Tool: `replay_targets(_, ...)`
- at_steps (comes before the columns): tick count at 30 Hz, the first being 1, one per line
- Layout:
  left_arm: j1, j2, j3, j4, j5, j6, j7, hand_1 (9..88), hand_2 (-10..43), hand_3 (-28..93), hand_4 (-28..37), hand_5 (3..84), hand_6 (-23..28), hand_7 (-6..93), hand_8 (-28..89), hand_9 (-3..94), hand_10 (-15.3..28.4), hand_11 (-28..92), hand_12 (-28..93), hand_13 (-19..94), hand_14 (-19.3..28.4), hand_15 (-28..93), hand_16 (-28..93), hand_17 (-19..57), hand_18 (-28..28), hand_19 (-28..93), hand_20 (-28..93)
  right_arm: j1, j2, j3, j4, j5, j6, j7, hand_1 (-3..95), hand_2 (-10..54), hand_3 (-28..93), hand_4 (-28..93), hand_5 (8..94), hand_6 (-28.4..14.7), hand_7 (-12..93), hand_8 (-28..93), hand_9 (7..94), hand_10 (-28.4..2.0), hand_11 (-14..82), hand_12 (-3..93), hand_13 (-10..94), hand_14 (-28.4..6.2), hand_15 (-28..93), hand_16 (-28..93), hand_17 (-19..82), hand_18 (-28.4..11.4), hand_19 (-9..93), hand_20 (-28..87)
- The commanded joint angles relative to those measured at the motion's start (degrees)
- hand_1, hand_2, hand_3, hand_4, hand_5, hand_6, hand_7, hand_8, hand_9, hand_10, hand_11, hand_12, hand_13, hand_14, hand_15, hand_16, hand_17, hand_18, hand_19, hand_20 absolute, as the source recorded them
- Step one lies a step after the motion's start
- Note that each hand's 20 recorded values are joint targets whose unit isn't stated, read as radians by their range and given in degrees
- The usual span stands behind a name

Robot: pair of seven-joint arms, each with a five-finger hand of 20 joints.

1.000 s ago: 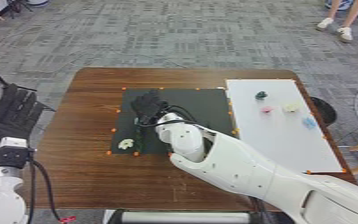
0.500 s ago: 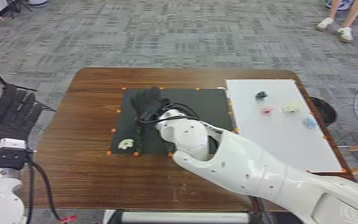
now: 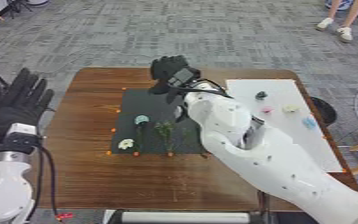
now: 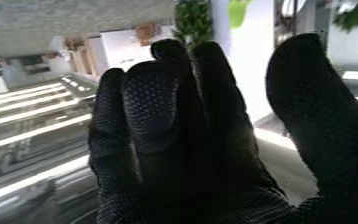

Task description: Arrange flowers

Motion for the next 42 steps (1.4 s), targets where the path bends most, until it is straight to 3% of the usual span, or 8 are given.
replay_targets(1,-7.24,1.76,3.96,1.57,1.44,-1.95,-2.84,22.7,14.9,66,-28.3,39.3,6.2,6.3,-7,29.5,11.9,12,9,21,9.5,12,-3,-3.5,9.6,17,10,-8.92,8.46,9.77,-3.92,0.97,4.06,3.34,38.5,-9.5,82,-28,62.3,-3.7,18,-11,62.6,-15.9,20.5,19.2,62,-13.1,71,32,25,-25.2,73,33)
replay_targets(5,-7.93,1.03,5.01,1.35,2.6,-0.99,-2.14,22.7,14.7,67,-28.3,39.3,6.1,6.3,-7,29.2,11.8,12,9,20,8.4,11,-3,-3.5,9.1,17,10,-12.56,9.88,13.27,-4.05,1.36,5.75,6.27,38.7,-9.5,82,-28,62.6,-3.6,18,-11,63.0,-15.9,20.5,19.2,63,-13.0,71,32,25,-25.2,73,33)
replay_targets(9,-8.37,-0.21,6.14,1.62,2.48,-0.4,-1.84,22.8,14.7,68,-28.3,39.4,5.9,6.5,-7,29.2,11.7,12,9,20,8.2,11,-3,-3.4,8.9,16,10,-17.31,12.8,17.64,-5.11,0.1,4.94,9.55,39.1,-9.5,82,-28,62.9,-3.6,18,-11,63.1,-16.0,20.4,19.2,63,-12.8,71,32,25,-25.1,73,33)
replay_targets(13,-6.9,-1.33,5.1,1.24,3.07,-0.16,-1.29,22.7,14.7,68,-28.3,39.5,6.0,6.7,-7,29.3,11.7,12,9,20,8.2,11,-3,-3.4,8.9,17,10,-22.97,15.69,24.13,-6.85,0.39,2.23,13.25,39.2,-9.5,82,-28,62.2,-4.1,17,-11,62.8,-16.0,20.2,19.2,63,-12.7,71,32,25,-25.1,73,33)
replay_targets(17,-5.27,-1.58,3.79,0.83,3.34,0.06,-1.34,22.9,14.7,68,-28.3,39.8,6.0,6.7,-8,29.5,11.8,12,9,20,8.4,12,-3,-3.4,8.9,17,10,-29.54,18.61,31.99,-8.78,0.98,-0.02,15.7,39.4,-9.5,82,-28,60.4,-4.4,16,-11,60.6,-16.3,18.9,18.6,62,-12.8,72,32,25,-25.2,73,33)
replay_targets(23,-1.43,-1.96,0.81,-0.61,3.52,0.78,-0.52,22.8,14.6,69,-28.3,39.9,6.0,7.0,-8,29.8,11.9,13,9,22,9.5,13,-3,-3.6,9.3,17,11,-36.18,21.52,40.22,-11.0,2.02,-1.11,19.25,39.3,-9.5,82,-28,59.5,-5.4,14,-10,60.1,-17.1,18.0,18.0,63,-13.5,75,32,26,-25.5,74,33)
replay_targets(27,-0.56,-1.89,0.57,-0.86,2.69,0.46,0.39,21.9,14.1,70,-28.3,40.0,6.1,7.0,-8,30.0,12.0,13,9,22,9.6,14,-3,-3.7,9.6,18,11,-37.19,21.99,43.27,-10.99,6.89,-5.4,22.52,38.2,-9.5,82,-28,57.6,-6.6,13,-10,57.3,-18.5,16.3,17.3,63,-13.8,75,32,26,-25.6,74,32)
replay_targets(42,1.25,-2.48,-0.86,-2.07,2.78,-0.24,0.55,21.0,13.2,70,-28.3,40.1,6.1,6.9,-8,30.0,11.9,13,10,23,10.0,14,-3,-3.8,10.0,17,11,-38.31,21.97,45.2,-6.19,9.95,-10.3,27.56,33.9,-9.5,79,-28,49.8,-12.9,5,-7,45.9,-23.0,11.8,15.5,61,-15.5,77,31,25,-26.8,75,30)
